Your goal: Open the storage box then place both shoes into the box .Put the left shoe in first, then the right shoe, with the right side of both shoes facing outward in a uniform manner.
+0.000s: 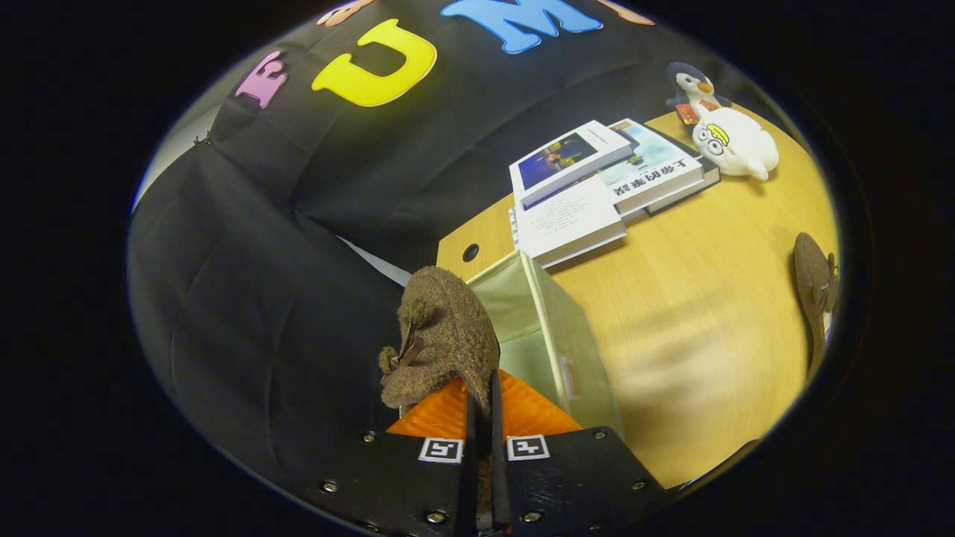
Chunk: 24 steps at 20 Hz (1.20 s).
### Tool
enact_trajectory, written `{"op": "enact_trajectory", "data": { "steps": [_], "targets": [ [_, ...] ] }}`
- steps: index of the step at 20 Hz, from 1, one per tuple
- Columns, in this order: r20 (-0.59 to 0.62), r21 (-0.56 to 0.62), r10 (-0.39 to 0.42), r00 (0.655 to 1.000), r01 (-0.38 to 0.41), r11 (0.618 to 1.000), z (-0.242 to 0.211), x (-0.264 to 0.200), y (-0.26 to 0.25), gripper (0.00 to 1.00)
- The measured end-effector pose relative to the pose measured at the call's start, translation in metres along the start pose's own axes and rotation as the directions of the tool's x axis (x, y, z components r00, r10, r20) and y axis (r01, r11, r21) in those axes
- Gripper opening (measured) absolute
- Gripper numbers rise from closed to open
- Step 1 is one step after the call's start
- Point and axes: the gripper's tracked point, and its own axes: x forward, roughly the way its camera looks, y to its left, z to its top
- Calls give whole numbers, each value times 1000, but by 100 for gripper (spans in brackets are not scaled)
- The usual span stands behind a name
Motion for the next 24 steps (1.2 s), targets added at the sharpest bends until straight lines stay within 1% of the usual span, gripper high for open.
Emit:
{"op": "enact_trajectory", "data": {
  "steps": [4, 9, 11, 13, 15, 16, 17, 19, 20, 22, 24],
  "targets": [
    [-39, 24, -30, 999, 31, 999, -24, 30, 0, 8],
    [-66, 35, -83, 994, 85, 996, -41, 55, -2, 7],
    [-77, 35, -87, 993, 89, 995, -47, 61, 2, 7],
    [-105, 40, -54, 993, 58, 997, -56, 64, 13, 8],
    [-105, 40, 2, 995, 2, 999, -57, 61, 26, 19],
    [-92, 38, 28, 995, -25, 999, -54, 58, 30, 37],
    [-77, 39, 62, 995, -59, 998, -51, 56, 37, 41],
    [-74, 15, 123, 990, -122, 992, -46, 44, 50, 74],
    [-68, -23, 132, 989, -134, 991, -41, 37, 52, 99],
    [-38, -116, 108, 993, -112, 987, -29, 25, 43, 98],
    [-14, -165, 100, 995, -101, 981, -19, 7, 38, 98]
  ]
}}
